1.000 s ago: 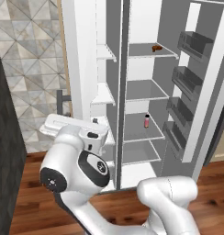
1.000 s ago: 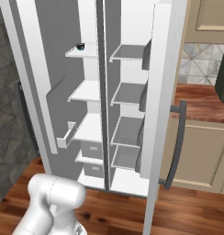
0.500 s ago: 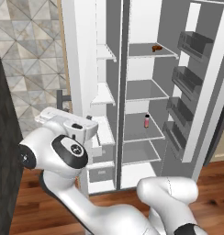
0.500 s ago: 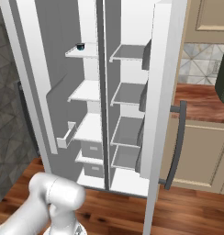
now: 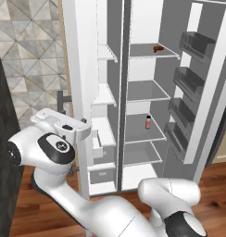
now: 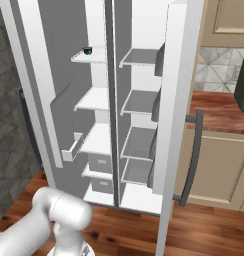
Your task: Pick up the frozen chicken drumstick from the freezer, place it on any shelf in the fridge, and close the fridge and freezer doors when done.
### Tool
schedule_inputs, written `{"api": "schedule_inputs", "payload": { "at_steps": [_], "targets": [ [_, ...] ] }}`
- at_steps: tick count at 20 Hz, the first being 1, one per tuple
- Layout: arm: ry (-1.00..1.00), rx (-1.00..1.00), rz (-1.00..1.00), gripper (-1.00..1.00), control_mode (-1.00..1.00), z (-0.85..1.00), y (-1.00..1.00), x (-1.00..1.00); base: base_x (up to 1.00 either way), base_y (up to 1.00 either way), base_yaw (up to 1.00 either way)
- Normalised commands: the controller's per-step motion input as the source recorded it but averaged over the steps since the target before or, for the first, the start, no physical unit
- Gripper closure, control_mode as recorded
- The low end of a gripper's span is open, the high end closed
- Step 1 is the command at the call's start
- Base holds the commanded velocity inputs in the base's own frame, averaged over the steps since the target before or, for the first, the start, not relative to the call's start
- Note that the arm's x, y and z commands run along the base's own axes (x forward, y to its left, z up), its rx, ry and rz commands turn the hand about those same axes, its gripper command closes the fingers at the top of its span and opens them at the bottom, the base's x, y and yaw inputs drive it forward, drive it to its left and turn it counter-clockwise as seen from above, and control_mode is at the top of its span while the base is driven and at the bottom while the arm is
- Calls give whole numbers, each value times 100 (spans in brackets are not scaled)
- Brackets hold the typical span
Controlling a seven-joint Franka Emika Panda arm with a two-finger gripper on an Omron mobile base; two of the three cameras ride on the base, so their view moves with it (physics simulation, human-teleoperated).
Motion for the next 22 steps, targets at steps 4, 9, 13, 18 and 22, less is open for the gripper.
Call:
{"api": "schedule_inputs", "payload": {
  "at_steps": [4, 9, 13, 18, 22],
  "targets": [
    [1, 0, -15, -100, -100, -25, 14, 41, 0, 0, 0],
    [1, 0, -15, -100, -100, -26, 36, 34, 0, 0, 0],
    [1, 0, -17, -100, -100, -28, 27, 49, 0, 0, 0],
    [2, 1, -8, -100, -100, -25, -1, 54, 0, 0, 0],
    [3, 0, -2, -100, -100, -19, -2, 61, 0, 0, 0]
  ]
}}
